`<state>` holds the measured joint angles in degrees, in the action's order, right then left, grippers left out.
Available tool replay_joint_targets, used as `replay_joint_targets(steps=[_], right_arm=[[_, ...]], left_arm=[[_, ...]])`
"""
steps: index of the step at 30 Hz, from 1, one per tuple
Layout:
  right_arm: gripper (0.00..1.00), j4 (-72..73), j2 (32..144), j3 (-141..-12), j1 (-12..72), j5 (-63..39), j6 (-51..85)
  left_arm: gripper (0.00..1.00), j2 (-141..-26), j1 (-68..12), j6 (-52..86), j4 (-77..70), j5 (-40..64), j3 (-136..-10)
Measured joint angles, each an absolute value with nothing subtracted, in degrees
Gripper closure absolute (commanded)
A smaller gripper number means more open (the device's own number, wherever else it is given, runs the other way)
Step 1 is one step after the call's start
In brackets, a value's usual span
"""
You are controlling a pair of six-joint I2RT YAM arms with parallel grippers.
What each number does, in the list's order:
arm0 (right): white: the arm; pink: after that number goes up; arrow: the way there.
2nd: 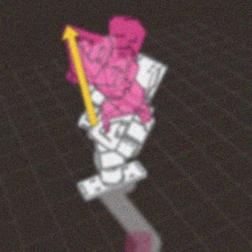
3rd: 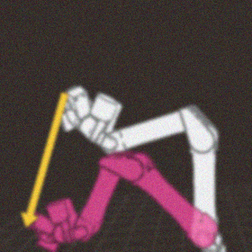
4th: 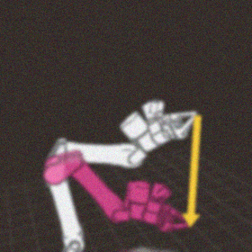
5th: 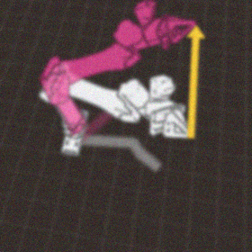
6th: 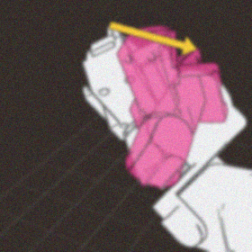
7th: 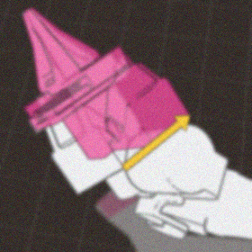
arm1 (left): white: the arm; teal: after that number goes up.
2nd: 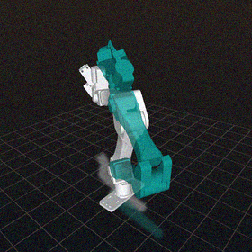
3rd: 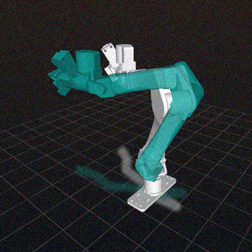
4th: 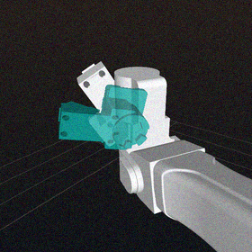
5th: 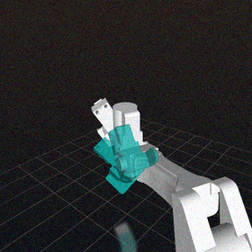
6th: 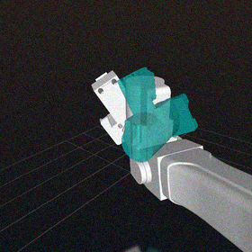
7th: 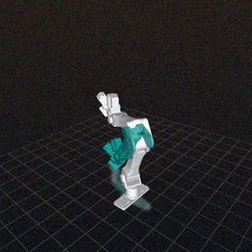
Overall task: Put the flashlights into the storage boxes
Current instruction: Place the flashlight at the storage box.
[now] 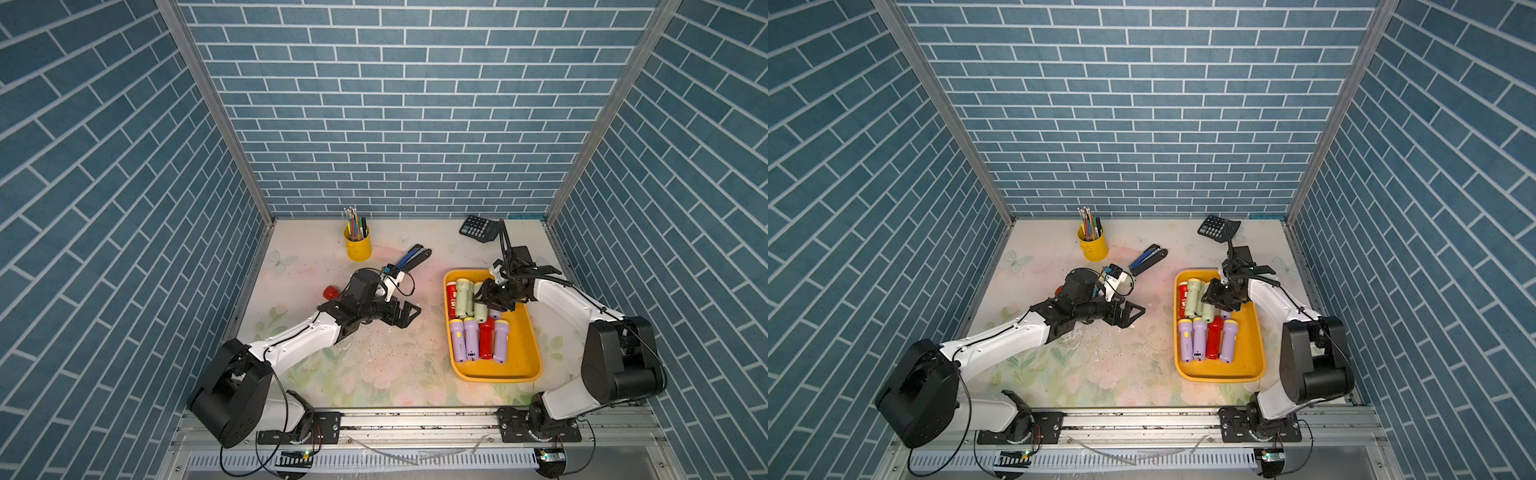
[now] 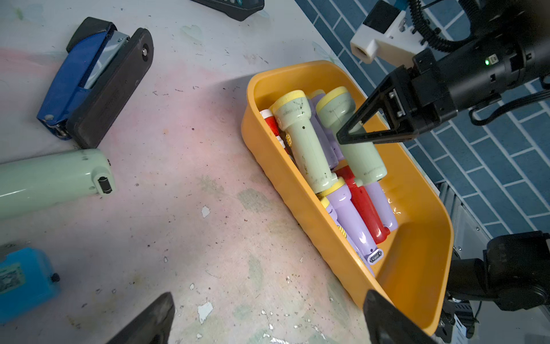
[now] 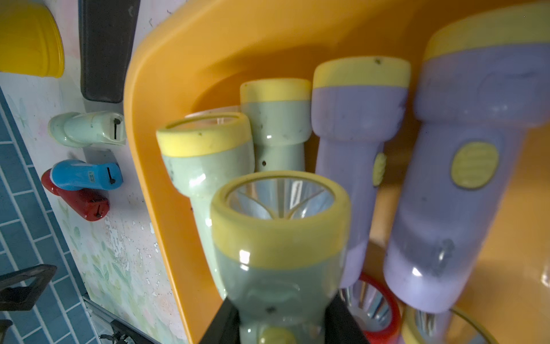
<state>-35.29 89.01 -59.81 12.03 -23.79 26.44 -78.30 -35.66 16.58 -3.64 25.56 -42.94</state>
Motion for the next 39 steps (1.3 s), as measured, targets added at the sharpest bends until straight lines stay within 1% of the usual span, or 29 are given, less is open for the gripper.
replay_joint_targets(steps=[6,15,28,35,39], right_arm=[[0.70,-34.79,92.55,-63.16,10.96,-25.96,25.04],[0.65,-34.48,95.22,-63.48,10.26,-27.03,24.97],[0.49,-33.69,95.37,-63.48,9.19,-27.27,23.92],[0.49,-33.67,95.18,-63.48,9.04,-27.22,23.94],[0.49,-34.00,93.14,-63.48,9.04,-26.98,23.97]], left_arm=[[0.00,-78.50,-35.66,15.79,-2.26,24.69,-43.66],[0.00,-78.50,-35.66,14.74,-0.93,23.97,-44.47],[0.00,-78.50,-35.66,14.48,-0.21,23.46,-44.47],[0.00,-78.30,-35.66,14.46,0.01,23.14,-44.47],[0.00,-77.41,-35.66,14.48,0.80,22.70,-44.47]])
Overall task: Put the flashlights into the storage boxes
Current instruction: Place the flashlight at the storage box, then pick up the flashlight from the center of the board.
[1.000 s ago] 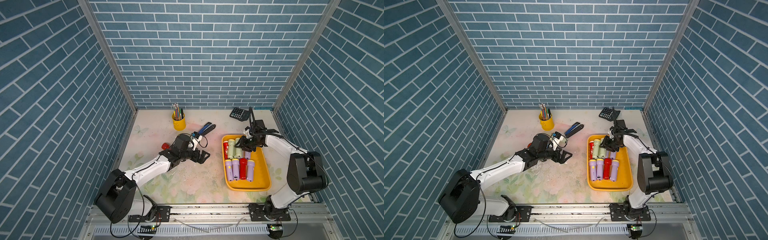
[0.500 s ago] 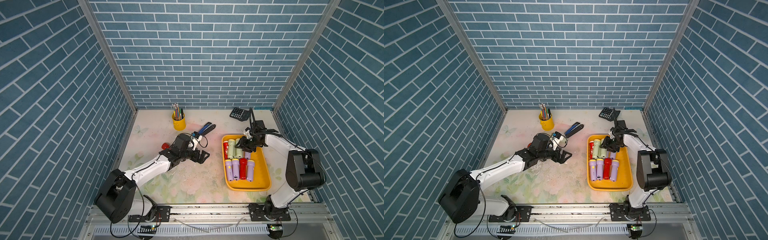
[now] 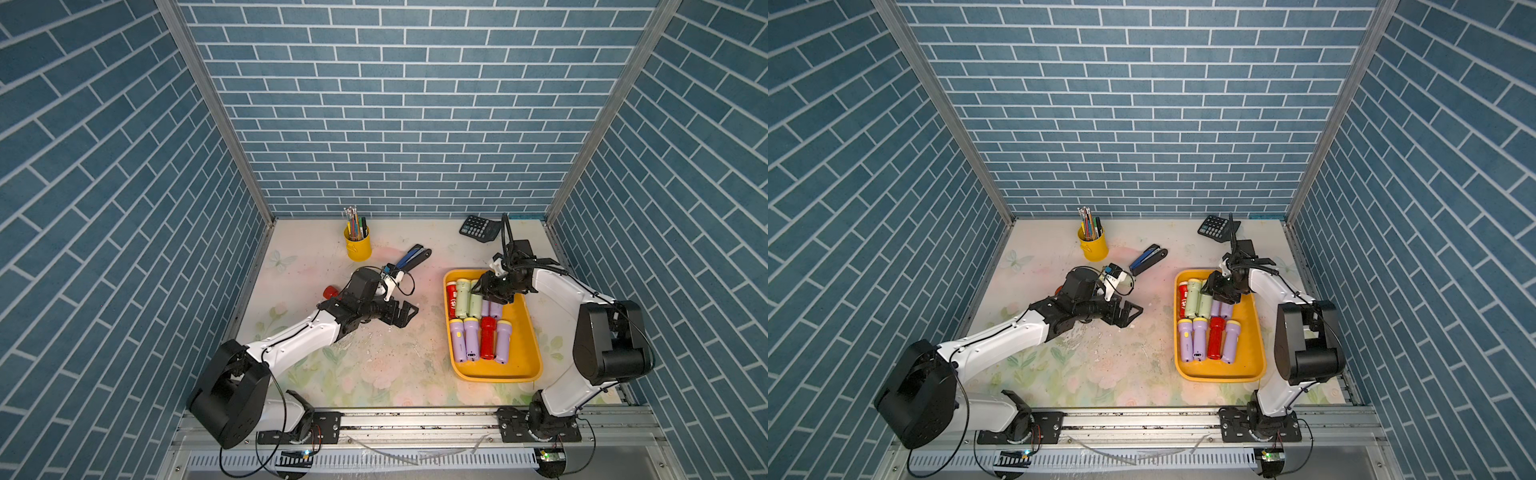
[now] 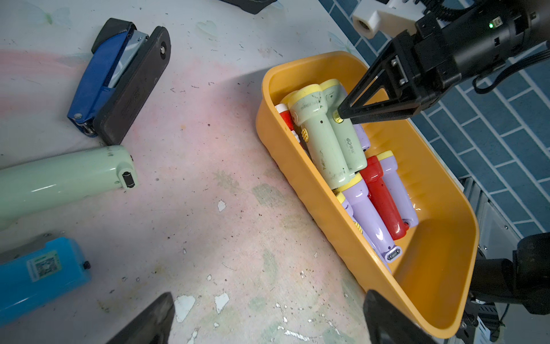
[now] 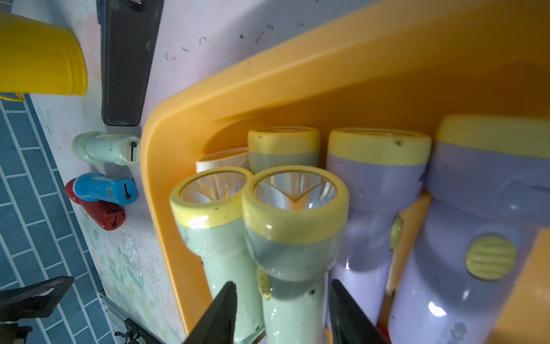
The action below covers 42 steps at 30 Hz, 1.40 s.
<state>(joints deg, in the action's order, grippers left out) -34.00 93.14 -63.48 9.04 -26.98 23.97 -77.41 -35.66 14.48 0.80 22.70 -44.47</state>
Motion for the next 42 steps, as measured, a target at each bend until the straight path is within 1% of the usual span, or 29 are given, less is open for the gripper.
replay_joint_targets(steps=[5,8,14,21,27,31,35,38,42], right_arm=[[0.49,-34.68,86.41,-63.48,9.80,-26.09,24.18],[0.49,-35.18,81.93,-63.46,11.97,-24.12,24.64],[0.49,-35.62,75.50,-63.29,21.32,-18.31,26.92],[0.50,-35.59,73.12,-62.04,32.36,-10.98,30.44],[0.51,-35.29,74.61,-62.04,40.62,-5.50,31.73],[0.51,-35.29,80.18,-63.16,44.99,-3.66,31.59],[0.51,-35.40,86.67,-66.92,47.35,-3.14,31.00],[0.51,-35.35,90.11,-70.17,48.25,-3.22,30.13],[0.49,-35.42,93.34,-73.71,48.66,-3.49,28.67]], left_arm=[[0.00,-74.85,-35.66,14.72,2.42,20.75,-44.47],[0.00,-72.84,-35.66,15.00,3.53,19.20,-44.45],[0.00,-69.28,-35.66,16.29,6.85,15.29,-44.27],[0.00,-66.26,-35.64,18.24,10.92,10.94,-42.41],[0.00,-62.50,-35.35,21.61,13.06,5.78,-38.41],[0.00,-59.22,-33.95,23.94,13.52,4.08,-34.72],[0.00,-58.41,-30.02,26.33,14.63,4.25,-33.93],[0.00,-58.43,-26.63,27.90,15.25,5.58,-33.56],[0.00,-58.43,-24.12,29.30,15.51,7.07,-32.05]])
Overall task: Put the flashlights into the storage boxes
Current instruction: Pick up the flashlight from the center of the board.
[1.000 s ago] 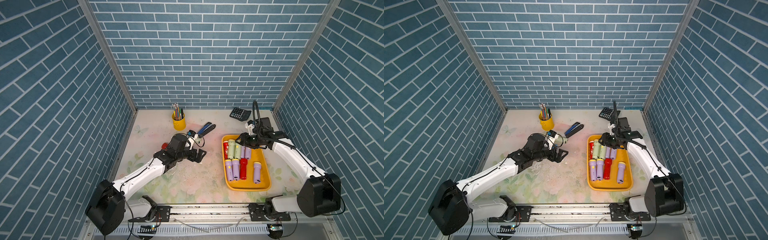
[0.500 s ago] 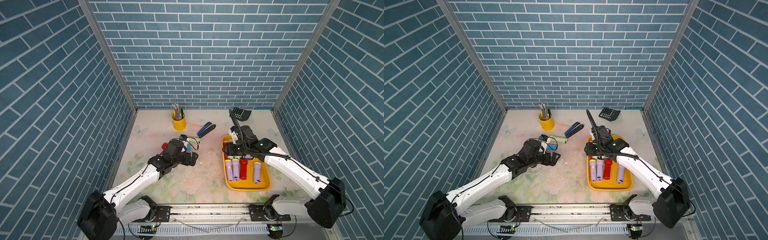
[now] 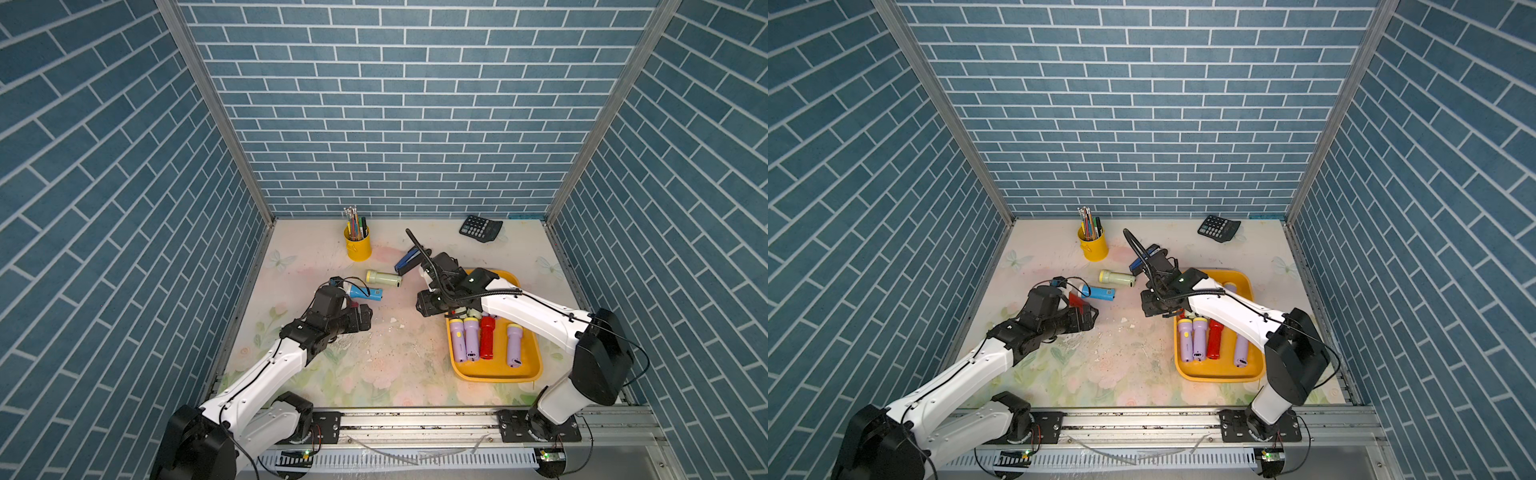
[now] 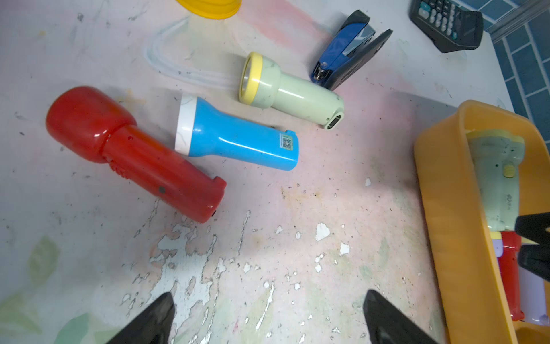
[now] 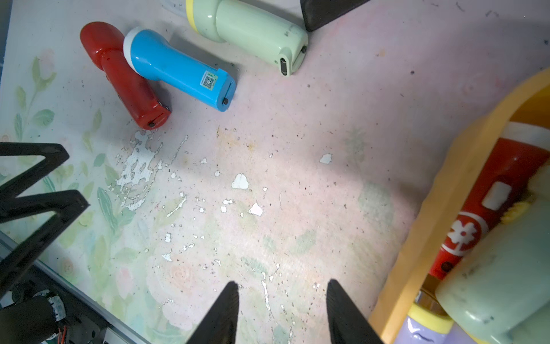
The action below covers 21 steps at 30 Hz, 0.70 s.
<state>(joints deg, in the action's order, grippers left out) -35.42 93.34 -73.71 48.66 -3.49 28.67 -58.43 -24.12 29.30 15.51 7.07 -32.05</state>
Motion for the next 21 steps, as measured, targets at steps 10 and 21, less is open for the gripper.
replay_joint_targets(steps=[10,21], right_arm=[[0.47,-40.03,105.08,-85.58,48.21,-2.55,25.08],[0.40,-42.70,114.08,-100.36,47.05,-2.70,13.10]], left_arm=[[0.01,-59.59,-19.92,30.74,15.11,9.87,-30.68],[0.00,-56.07,-12.69,31.14,16.03,13.41,-29.32]])
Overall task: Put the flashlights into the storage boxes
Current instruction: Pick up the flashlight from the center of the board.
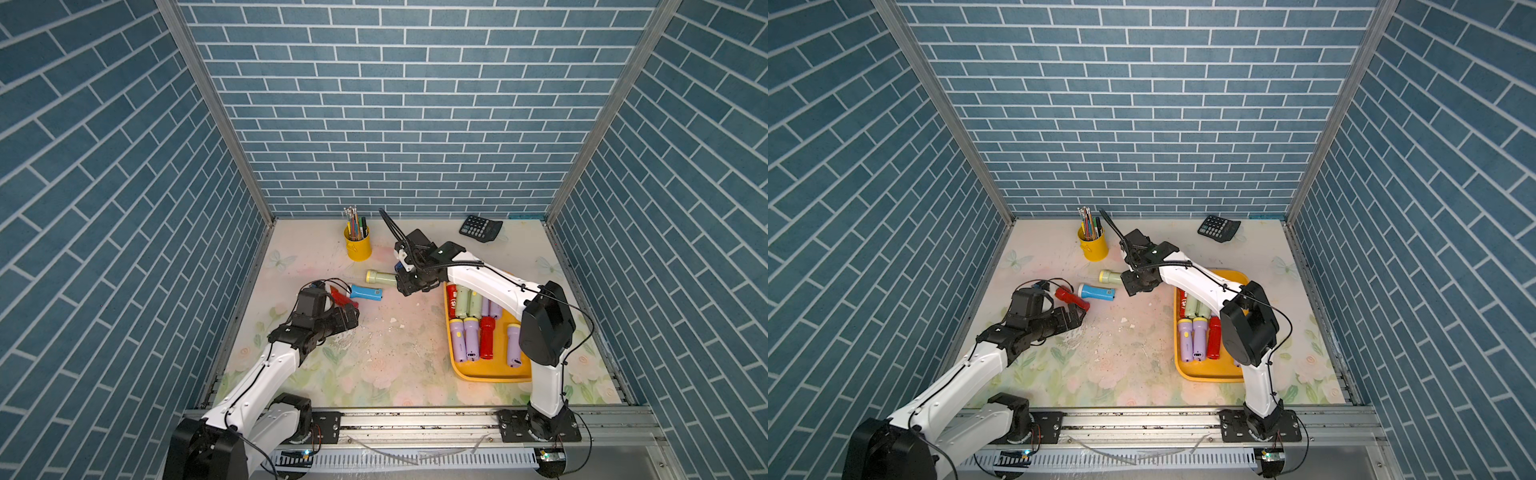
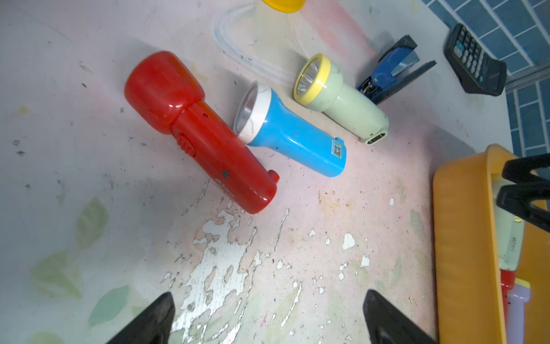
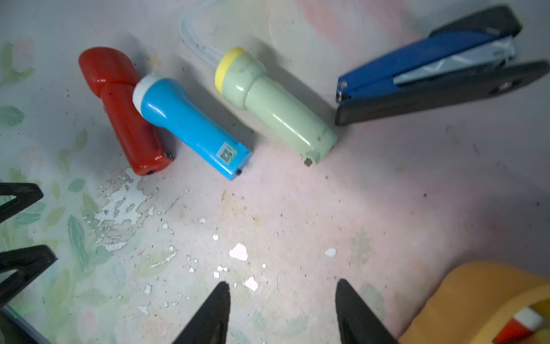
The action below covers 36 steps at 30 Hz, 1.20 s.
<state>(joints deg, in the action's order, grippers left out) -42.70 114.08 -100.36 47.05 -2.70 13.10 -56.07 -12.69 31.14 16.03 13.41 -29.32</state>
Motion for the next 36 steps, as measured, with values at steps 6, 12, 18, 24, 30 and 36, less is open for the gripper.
replay_joint_targets(steps=[6,12,18,24,30,36], right_arm=[[0.38,-43.00,120.79,-107.57,46.22,-3.27,4.71],[0.38,-42.83,128.09,-113.36,44.56,-6.31,0.67],[0.38,-42.61,132.14,-114.08,43.18,-8.95,-0.51],[0.38,-42.19,134.13,-115.63,42.61,-10.24,-0.95],[0.39,-41.76,137.01,-120.64,42.57,-11.07,-1.96],[0.43,-41.85,139.09,-122.26,42.46,-12.43,-2.63]], left_arm=[[0.01,-56.03,-9.45,31.11,16.08,15.66,-29.32],[0.01,-57.23,-8.47,31.14,15.94,16.69,-29.32],[0.01,-57.34,-8.29,31.59,15.11,17.15,-29.30],[0.01,-57.34,-8.14,31.75,14.50,17.65,-29.21],[0.01,-57.21,-8.14,31.73,14.35,17.67,-29.19],[0.01,-56.84,-8.10,31.70,14.37,17.65,-29.19]])
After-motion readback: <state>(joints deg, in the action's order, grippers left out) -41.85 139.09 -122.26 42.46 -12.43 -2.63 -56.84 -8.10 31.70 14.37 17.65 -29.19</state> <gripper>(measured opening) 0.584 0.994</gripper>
